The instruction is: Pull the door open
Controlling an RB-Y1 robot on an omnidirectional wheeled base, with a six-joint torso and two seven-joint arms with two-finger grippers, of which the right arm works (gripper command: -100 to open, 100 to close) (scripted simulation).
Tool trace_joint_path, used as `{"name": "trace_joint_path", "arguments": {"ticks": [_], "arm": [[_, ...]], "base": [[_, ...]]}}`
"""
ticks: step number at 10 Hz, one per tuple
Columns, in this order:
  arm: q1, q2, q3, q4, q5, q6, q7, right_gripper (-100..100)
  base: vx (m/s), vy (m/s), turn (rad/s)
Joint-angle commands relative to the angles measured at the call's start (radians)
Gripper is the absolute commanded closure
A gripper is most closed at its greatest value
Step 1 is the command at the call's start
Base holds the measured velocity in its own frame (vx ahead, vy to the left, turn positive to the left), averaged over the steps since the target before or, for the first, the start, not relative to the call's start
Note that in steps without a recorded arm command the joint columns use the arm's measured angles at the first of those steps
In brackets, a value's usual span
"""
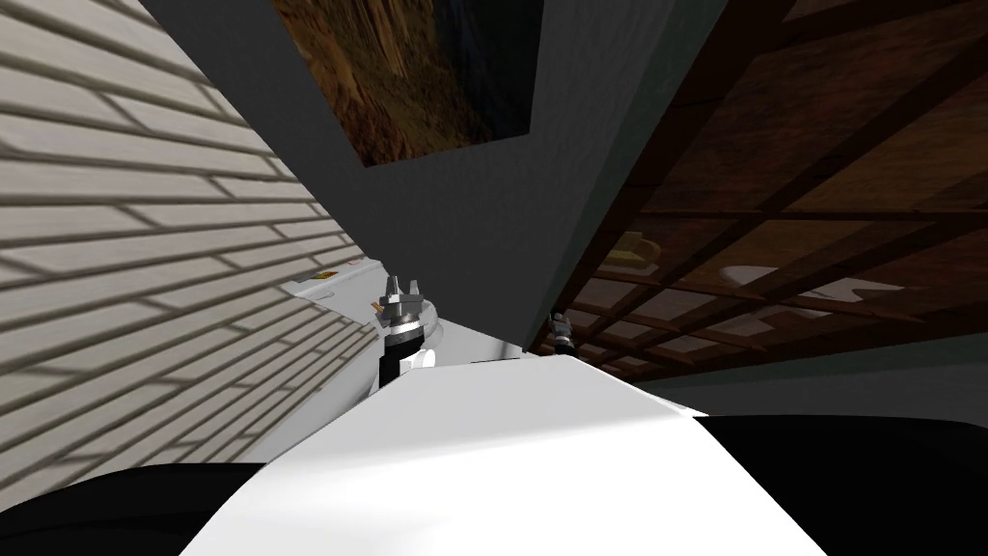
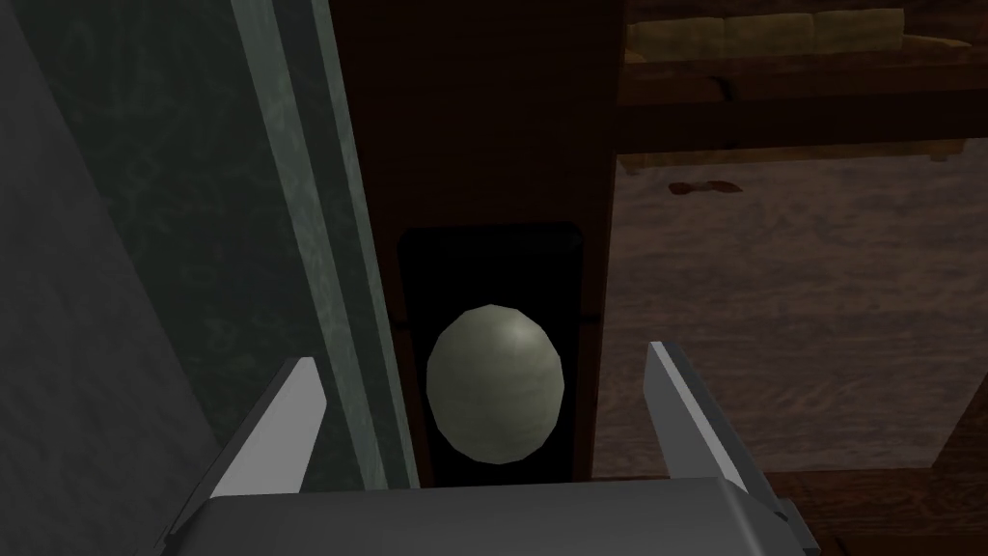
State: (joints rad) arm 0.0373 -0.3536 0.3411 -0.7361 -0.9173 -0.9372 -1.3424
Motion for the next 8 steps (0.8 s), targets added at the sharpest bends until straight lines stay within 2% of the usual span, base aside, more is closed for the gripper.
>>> {"name": "trace_joint_path", "arguments": {"ticks": [1, 2, 7, 8], "arm": [[0.000, 0.000, 0.000, 0.000, 0.000, 0.000, 0.000, -100], [0.000, 0.000, 0.000, 0.000, 0.000, 0.000, 0.000, 100], [0.000, 0.000, 0.000, 0.000, 0.000, 0.000, 0.000, 100], [0.007, -0.013, 0.014, -0.004, 0.007, -0.007, -0.017, 100]], "base": [[-0.027, -0.020, 0.046], [-0.007, 0.011, -0.037], [0.003, 0.003, -0.008], [-0.132, 0.031, 0.070]]}}
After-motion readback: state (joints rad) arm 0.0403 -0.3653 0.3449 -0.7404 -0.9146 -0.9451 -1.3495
